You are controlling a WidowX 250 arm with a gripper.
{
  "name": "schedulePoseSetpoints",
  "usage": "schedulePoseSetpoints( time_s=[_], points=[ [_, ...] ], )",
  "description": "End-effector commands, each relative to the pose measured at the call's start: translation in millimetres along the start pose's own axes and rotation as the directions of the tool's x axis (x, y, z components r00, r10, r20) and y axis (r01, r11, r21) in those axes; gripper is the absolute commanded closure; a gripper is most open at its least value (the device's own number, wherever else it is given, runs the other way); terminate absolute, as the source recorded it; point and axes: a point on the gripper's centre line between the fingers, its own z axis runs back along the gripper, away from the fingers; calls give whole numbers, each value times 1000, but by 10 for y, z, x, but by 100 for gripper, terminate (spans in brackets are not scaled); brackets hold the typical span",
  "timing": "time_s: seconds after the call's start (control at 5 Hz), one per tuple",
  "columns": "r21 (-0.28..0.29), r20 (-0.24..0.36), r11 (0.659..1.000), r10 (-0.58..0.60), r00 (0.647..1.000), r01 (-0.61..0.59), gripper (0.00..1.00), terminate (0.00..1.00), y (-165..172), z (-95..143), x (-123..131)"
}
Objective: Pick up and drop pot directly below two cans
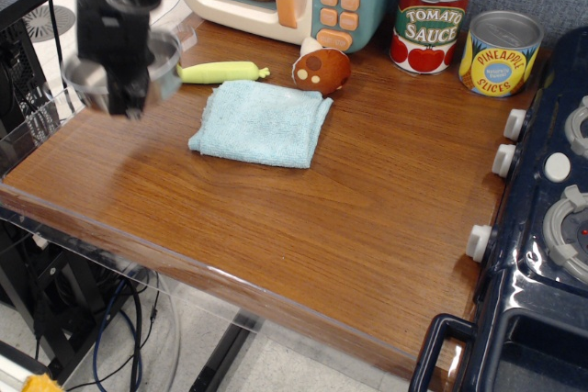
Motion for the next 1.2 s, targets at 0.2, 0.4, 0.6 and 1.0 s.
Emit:
schedulePoseSetpoints(
  time_s=[0.2, 0.4, 0.6, 1.0],
  points=[
    [-158, -199, 970, -212, 957, 183, 100, 0, 397, 876, -783],
    [-154, -207, 959, -265, 942, 236, 100, 0, 556, 863, -1162],
    [-202, -202, 936, -328, 923, 289, 100, 0, 706, 763, -1533],
    [-214, -172, 893, -434, 884, 397, 100, 0, 788, 557, -2029]
  ],
)
